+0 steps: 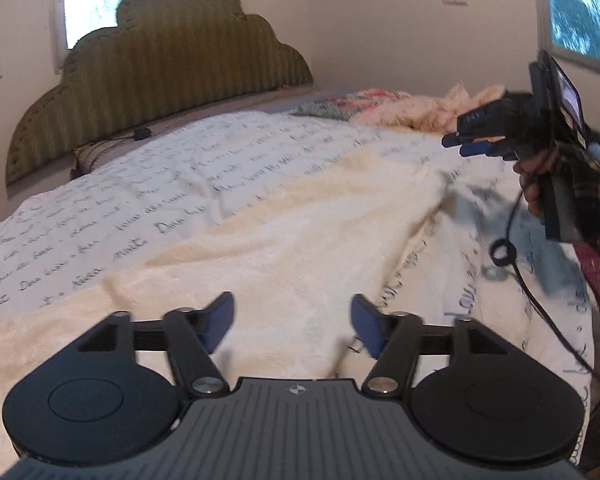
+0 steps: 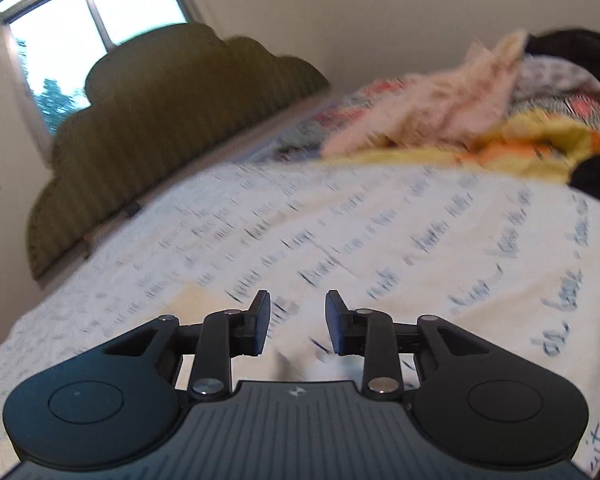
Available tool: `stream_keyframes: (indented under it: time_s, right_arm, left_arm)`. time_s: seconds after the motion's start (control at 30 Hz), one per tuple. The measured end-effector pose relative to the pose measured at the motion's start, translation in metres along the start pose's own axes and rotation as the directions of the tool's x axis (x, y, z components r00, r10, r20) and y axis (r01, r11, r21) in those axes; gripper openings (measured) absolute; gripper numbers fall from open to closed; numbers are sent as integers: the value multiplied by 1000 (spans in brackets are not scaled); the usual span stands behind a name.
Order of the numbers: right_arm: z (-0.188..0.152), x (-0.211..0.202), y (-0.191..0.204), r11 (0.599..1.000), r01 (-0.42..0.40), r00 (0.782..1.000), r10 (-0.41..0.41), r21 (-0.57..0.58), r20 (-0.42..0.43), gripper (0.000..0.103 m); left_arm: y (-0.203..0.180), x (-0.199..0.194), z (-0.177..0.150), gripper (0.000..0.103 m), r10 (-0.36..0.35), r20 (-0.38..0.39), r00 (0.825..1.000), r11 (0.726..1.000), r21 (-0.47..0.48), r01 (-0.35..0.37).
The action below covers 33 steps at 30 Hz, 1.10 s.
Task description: Fold towel
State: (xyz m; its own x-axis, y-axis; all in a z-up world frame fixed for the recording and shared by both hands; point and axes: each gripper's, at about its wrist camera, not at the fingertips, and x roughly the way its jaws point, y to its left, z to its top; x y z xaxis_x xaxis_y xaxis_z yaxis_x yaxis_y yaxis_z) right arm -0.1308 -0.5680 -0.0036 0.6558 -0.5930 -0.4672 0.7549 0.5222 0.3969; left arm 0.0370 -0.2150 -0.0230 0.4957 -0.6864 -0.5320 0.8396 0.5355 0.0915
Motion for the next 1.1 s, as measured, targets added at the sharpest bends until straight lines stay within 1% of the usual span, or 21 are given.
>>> stream_keyframes:
  time_s: [0.03,0.1,0.17,0.23,0.3,0.33,0.37,0.4,0.43,0.47,0.5,0.53,0.57,0.6,0.63,0.73,0.87,0.93,1.0,1.07,1.1]
  right_arm:
    - [1,-2,12,998,-55,998,55,-29,-9,30]
    - [-2,2,46,975,-176,982,165,-136,-92,31]
    - [-18,8,99,898,-320,939,258,-302,-229,31]
    - [-42,11,150,776,-443,886,302,-448,-352,30]
    - [-75,11,200,618,-543,835,323,-569,-446,30]
    - [-92,13,222,535,-590,804,317,-605,-503,30]
    - [-108,17,239,467,-623,779,303,-628,-548,30]
    - [-122,21,254,409,-651,757,281,-640,-590,30]
    - [-133,27,264,369,-668,741,256,-646,-621,29]
    - [-146,33,274,338,-668,741,227,-663,-632,28]
    - [-153,39,279,332,-653,755,216,-681,-619,28]
    - [-154,46,283,345,-645,762,221,-682,-609,28]
    - [-152,53,286,377,-642,763,229,-668,-604,28]
    - [-147,63,288,424,-635,766,238,-645,-598,28]
    - [-144,69,288,451,-630,769,244,-632,-591,28]
    - [-131,78,280,538,-587,797,251,-605,-549,28]
    - [-104,63,247,575,-533,836,249,-620,-488,28]
    - [-89,64,222,608,-483,862,205,-630,-463,28]
    - [-72,74,191,658,-383,903,119,-648,-413,28]
    - [-54,90,162,723,-270,933,33,-636,-358,28]
    - [-46,100,149,757,-226,941,7,-613,-338,28]
  left_arm:
    - [6,-4,1,79,19,8,1000,1000,-13,-19]
    - [21,-7,4,79,62,9,998,997,-37,-62]
    - [40,-7,8,79,131,4,991,990,-58,-131]
    - [60,-2,10,79,205,-30,978,975,-78,-207]
    - [79,9,10,78,235,-99,967,966,-87,-244]
    - [89,15,8,78,238,-134,962,964,-89,-251]
    - [95,21,5,78,246,-164,955,961,-85,-262]
    - [100,26,2,77,256,-184,949,958,-80,-274]
    - [104,31,-1,77,266,-194,944,956,-73,-285]
    - [109,37,-5,77,276,-204,939,953,-68,-295]
    - [112,43,-8,77,285,-214,934,950,-66,-305]
    - [116,49,-10,77,291,-222,930,947,-70,-313]
    - [120,56,-13,78,299,-230,926,943,-80,-324]
    - [124,62,-13,79,308,-239,921,937,-92,-337]
    - [130,66,-13,79,309,-241,920,931,-119,-344]
    - [132,65,-4,77,334,-238,912,913,-157,-376]
    - [114,43,-4,79,323,-185,928,923,-153,-352]
    - [104,34,-10,79,298,-177,938,927,-180,-329]
    - [94,28,-17,79,269,-168,949,927,-221,-302]
    - [85,31,-24,81,239,-165,957,929,-246,-275]
    - [81,35,-27,83,240,-168,956,930,-241,-276]
